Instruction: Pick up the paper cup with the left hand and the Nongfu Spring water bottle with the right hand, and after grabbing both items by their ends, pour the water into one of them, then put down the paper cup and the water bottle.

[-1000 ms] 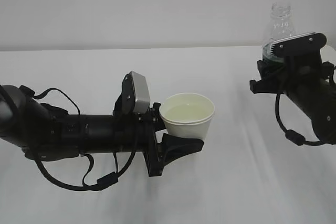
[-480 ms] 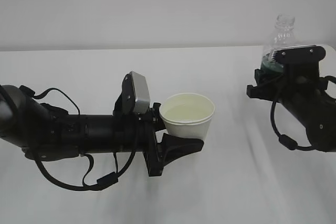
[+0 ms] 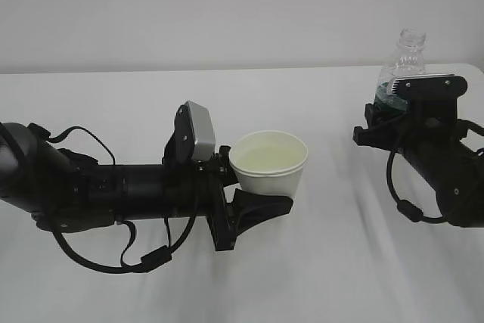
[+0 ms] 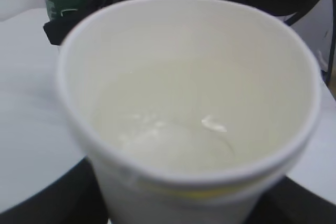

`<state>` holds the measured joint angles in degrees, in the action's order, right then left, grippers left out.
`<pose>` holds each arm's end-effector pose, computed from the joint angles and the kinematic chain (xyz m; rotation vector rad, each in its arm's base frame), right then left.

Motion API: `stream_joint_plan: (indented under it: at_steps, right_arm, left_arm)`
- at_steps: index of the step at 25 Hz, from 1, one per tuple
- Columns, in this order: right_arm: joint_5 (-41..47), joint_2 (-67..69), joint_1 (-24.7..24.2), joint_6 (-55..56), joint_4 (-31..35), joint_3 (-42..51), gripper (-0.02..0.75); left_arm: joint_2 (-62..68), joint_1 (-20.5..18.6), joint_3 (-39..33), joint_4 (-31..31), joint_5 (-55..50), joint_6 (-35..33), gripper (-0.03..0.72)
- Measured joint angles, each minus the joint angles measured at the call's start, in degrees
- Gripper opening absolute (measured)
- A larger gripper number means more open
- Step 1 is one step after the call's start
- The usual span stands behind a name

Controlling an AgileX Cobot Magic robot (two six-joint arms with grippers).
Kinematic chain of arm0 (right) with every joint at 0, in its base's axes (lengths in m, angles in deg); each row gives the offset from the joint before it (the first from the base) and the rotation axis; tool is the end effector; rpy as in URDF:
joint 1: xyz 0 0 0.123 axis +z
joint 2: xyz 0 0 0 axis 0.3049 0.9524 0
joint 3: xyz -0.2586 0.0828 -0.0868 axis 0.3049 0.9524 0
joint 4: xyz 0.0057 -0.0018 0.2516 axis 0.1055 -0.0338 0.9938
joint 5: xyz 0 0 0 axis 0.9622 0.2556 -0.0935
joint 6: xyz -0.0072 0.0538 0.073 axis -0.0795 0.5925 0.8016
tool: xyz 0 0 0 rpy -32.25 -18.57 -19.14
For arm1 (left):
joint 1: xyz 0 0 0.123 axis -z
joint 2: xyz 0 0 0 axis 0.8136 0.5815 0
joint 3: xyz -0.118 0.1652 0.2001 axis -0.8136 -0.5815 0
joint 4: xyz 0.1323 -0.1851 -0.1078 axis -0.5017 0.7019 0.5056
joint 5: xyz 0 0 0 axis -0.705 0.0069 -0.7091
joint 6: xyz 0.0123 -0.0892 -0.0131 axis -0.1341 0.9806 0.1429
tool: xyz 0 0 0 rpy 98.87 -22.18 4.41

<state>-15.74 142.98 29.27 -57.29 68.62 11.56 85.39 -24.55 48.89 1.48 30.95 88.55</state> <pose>0.3494 0.0565 0.1014 -0.1089 1.8411 -0.0330 0.2805 -0.2380 0.1032 1.1333 1.4817 -1.0132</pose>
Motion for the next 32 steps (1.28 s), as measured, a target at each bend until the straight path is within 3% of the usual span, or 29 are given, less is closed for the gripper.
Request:
stream_joint_plan:
  at_steps: [6, 22, 32]
  right_arm:
    - [-0.14, 0.00, 0.00, 0.00, -0.11, 0.00, 0.447]
    - [-0.24, 0.26, 0.00, 0.00, -0.11, 0.00, 0.447]
    - [-0.24, 0.26, 0.00, 0.00, -0.22, 0.00, 0.447]
  left_arm:
    - [0.00, 0.00, 0.00, 2.99, -0.09, -2.13, 0.449]
    - [0.00, -0.11, 0.00, 19.34, -0.09, -9.61, 0.448]
    - [0.00, -5.20, 0.00, 23.31, -0.22, -10.08, 0.447]
